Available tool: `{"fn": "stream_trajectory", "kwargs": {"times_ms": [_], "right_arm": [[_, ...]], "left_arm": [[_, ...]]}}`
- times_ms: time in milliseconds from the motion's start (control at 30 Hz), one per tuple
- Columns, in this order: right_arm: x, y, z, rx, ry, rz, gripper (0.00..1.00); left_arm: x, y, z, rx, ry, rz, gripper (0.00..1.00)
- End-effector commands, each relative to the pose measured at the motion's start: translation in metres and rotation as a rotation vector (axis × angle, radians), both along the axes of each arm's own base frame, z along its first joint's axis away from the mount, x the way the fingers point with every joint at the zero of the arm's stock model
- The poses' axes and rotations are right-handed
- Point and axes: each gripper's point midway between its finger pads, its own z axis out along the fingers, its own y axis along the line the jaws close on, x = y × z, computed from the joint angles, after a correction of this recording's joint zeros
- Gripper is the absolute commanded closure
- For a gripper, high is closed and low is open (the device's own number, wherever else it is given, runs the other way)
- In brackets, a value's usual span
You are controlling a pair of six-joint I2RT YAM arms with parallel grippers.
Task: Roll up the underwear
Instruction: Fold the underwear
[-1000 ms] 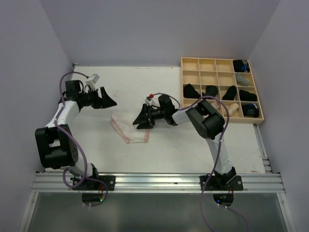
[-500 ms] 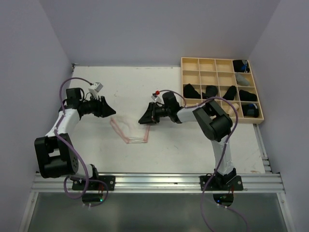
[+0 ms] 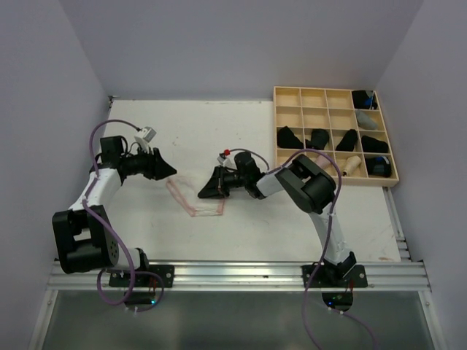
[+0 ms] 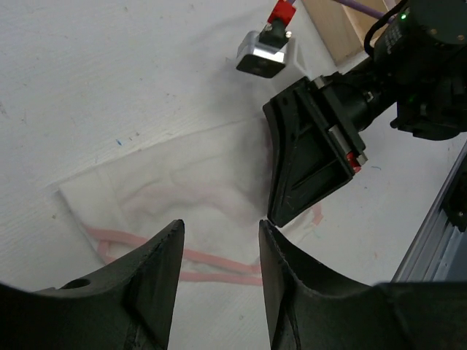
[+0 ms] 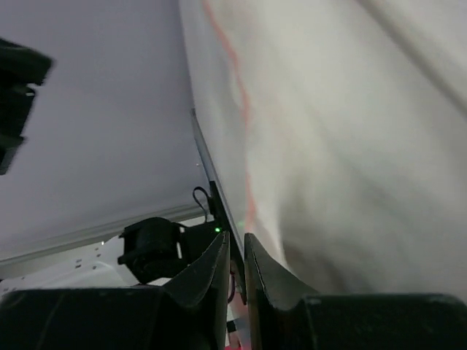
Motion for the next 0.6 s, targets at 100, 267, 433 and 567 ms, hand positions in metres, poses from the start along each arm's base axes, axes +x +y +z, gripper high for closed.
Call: {"fn": "stream_trajectory", "kwargs": {"times_ms": [100, 267, 433, 567], "right_arm": [[-0.018, -0.012, -0.054, -0.12, 0.072, 0.004, 0.82], [-0.015, -0.009, -0.038, -0.123, 0.022, 0.045, 0.81], [0.0, 0.005, 0.039, -0.061, -0.18, 0.15, 0.77], [0.004, -0.001, 0.073, -0.098, -0.312, 0.172, 0.74]], "left_arm": [[-0.011, 0.0, -0.005, 0.065, -0.058, -0.081, 0.51], [-0.027, -0.004, -0.006, 0.172, -0.155, -0.206, 0.51], [-0.06, -0.022, -0.017, 0.427, -0.409, -0.502, 0.52], [-0.07, -0.05, -0.027, 0.55, -0.631, -0.672, 0.53]]}}
